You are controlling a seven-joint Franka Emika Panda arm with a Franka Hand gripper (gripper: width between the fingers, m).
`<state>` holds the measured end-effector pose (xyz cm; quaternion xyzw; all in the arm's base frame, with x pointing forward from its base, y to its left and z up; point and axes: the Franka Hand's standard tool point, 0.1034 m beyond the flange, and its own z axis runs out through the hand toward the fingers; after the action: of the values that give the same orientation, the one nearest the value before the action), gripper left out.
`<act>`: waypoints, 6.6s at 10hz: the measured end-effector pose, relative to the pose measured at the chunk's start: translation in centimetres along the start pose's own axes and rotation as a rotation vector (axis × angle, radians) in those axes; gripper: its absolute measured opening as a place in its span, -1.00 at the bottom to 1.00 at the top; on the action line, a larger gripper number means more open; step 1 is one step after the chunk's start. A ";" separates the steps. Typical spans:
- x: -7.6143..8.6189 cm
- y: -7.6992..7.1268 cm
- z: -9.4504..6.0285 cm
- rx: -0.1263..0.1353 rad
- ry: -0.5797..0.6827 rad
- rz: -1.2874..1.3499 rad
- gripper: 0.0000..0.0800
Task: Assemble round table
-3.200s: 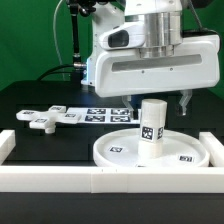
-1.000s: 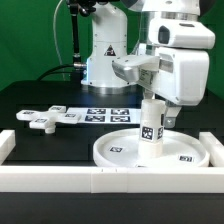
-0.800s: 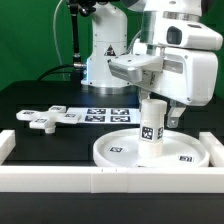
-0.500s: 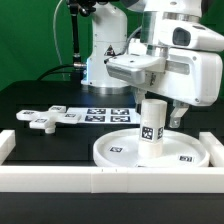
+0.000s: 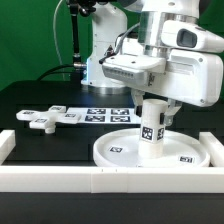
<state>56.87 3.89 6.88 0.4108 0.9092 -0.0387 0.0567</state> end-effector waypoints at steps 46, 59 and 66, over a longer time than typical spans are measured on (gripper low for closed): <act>1.0 -0.3 0.2 0.627 0.177 3.876 0.02; 1.1 0.1 -0.2 0.503 0.239 3.349 0.62; 0.6 0.3 -0.4 0.307 0.269 2.744 0.62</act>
Offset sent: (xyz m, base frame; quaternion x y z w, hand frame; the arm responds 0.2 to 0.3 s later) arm 0.0000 0.0000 0.0000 0.0000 0.0000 0.0000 1.0000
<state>56.61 4.59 7.22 0.9691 -0.2320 -0.0116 -0.0835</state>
